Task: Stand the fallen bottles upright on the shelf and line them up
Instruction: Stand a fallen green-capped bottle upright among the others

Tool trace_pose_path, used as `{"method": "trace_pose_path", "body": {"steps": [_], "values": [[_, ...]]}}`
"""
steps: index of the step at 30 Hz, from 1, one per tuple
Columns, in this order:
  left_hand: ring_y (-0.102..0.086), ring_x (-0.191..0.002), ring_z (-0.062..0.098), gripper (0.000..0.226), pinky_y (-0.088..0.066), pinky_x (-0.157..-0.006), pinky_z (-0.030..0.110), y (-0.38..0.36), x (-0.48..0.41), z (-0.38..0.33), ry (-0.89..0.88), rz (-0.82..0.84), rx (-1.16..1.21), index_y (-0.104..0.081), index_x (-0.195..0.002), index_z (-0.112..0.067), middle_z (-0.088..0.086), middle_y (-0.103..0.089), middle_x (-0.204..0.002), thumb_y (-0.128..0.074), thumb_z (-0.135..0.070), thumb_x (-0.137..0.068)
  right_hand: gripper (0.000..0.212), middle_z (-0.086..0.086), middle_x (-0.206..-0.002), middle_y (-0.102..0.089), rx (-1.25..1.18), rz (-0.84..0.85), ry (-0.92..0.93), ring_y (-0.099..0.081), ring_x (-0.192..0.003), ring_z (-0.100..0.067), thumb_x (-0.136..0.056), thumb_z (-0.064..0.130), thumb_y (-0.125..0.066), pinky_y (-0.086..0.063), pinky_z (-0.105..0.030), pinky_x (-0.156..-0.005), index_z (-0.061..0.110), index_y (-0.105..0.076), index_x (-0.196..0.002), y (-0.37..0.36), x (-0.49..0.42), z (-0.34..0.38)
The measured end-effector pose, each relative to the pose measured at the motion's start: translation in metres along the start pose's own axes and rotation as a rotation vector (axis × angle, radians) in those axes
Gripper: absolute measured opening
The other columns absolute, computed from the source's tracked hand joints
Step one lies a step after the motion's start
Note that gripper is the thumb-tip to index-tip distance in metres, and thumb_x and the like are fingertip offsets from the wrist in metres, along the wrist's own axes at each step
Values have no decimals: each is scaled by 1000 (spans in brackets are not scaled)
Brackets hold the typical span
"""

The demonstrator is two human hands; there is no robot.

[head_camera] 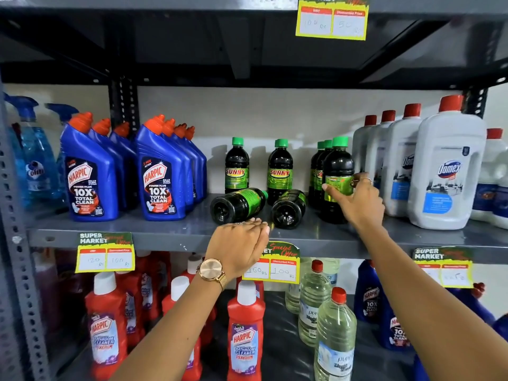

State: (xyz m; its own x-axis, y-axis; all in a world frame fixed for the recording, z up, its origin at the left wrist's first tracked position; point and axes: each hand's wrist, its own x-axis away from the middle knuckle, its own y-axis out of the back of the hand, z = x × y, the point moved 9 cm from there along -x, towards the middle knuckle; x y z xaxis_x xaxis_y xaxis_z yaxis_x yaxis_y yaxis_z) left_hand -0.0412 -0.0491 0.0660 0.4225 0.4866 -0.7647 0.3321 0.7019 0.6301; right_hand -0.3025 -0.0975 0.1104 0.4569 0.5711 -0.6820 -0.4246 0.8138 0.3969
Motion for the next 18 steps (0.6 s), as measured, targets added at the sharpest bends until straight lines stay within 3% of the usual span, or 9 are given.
{"method": "trace_pose_path", "body": {"steps": [2, 4, 6, 8, 9, 13, 17, 18], "values": [[-68, -99, 11, 51, -59, -71, 27, 1, 0, 0, 9, 4, -10, -75, -96, -13, 1, -76, -100, -28, -33, -96, 86, -15, -116, -61, -124, 99, -72, -58, -111, -37, -69, 60, -72, -46, -42, -84, 6, -42, -129, -9, -3, -8], [-70, -93, 12, 51, -58, -65, 28, 1, 0, 0, 37, 15, -15, -75, -89, -14, 1, -77, -95, -28, -33, -96, 86, -7, -115, -58, -369, 259, -180, -56, -114, -30, -72, 42, -77, -44, -37, -92, 6, -36, -138, -23, -3, -17], [-71, -83, 14, 54, -57, -59, 31, 0, 0, 2, 78, 24, -6, -74, -81, -14, 0, -77, -88, -27, -34, -97, 66, -2, -101, -64, -508, 367, -249, -59, -106, -26, -72, 21, -75, -45, -32, -86, 3, -47, -130, -35, -1, -24], [-71, -78, 13, 55, -55, -56, 31, 1, 0, 3, 99, 16, -10, -72, -76, -15, 0, -77, -83, -26, -35, -97, 40, 0, -83, -67, -451, 363, -224, -60, -86, -21, -68, 15, -75, -44, -27, -69, 7, -66, -106, -35, -2, -25], [-71, -78, 13, 54, -55, -55, 30, 2, 0, 3, 102, 13, -13, -72, -75, -15, -1, -77, -83, -26, -35, -97, 36, -1, -83, -68, -400, 345, -199, -60, -80, -19, -66, 19, -79, -45, -27, -67, 9, -67, -99, -33, -2, -24], [-71, -83, 13, 53, -56, -58, 30, 2, 1, 2, 102, 21, -11, -74, -80, -14, 0, -77, -89, -27, -34, -96, 58, -2, -95, -64, -248, 278, -109, -59, -89, -20, -59, 37, -88, -51, -31, -83, 14, -61, -104, -27, -5, -18], [-71, -83, 13, 56, -55, -58, 30, 2, 0, 3, 100, 2, -3, -74, -84, -15, -1, -77, -93, -23, -35, -96, 19, 2, -81, -68, -320, 365, -111, -65, -92, -25, -69, 19, -79, -42, -18, -62, 21, -64, -80, -36, -2, -16], [-71, -82, 13, 56, -55, -58, 29, 2, 1, 2, 96, -4, -6, -74, -84, -16, -2, -76, -92, -22, -35, -96, 18, 4, -79, -68, -324, 358, -121, -65, -96, -27, -68, 15, -78, -42, -19, -61, 22, -64, -77, -35, -3, -19]]}}
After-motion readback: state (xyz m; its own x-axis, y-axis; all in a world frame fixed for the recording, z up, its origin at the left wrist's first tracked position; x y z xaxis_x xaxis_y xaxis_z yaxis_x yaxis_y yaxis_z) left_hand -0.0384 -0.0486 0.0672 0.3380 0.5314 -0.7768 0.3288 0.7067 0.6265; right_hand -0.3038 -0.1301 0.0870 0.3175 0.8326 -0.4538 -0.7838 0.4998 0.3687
